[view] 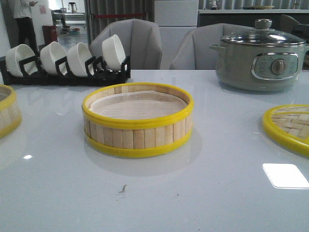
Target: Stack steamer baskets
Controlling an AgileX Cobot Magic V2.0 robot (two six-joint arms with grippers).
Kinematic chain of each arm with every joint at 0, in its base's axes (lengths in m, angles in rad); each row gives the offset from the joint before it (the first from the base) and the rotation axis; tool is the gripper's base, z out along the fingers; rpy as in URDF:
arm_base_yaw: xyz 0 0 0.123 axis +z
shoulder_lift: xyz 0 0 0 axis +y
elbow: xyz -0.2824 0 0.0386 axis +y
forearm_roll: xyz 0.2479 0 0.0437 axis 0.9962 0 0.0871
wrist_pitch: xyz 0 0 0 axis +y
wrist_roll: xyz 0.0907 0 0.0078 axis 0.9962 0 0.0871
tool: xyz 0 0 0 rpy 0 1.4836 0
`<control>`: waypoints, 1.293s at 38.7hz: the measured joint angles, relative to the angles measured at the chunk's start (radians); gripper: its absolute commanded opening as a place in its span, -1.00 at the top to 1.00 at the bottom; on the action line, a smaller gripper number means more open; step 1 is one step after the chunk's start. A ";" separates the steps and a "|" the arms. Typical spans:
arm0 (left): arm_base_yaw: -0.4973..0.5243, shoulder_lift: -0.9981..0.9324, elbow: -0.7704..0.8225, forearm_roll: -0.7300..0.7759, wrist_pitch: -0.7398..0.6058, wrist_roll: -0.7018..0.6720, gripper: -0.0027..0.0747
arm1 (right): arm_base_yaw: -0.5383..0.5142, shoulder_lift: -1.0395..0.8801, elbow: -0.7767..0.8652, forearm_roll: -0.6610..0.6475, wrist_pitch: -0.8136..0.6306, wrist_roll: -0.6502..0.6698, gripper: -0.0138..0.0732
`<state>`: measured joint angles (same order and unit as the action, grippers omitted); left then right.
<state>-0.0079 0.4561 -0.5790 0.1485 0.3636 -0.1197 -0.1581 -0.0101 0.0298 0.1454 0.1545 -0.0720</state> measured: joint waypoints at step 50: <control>0.000 0.685 -0.845 0.099 0.618 0.177 0.70 | 0.000 0.000 0.000 0.000 0.000 0.000 0.57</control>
<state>-0.0079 1.1416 -1.4239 0.2474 0.9815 0.0571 -0.1581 -0.0101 0.0298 0.1454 0.1545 -0.0720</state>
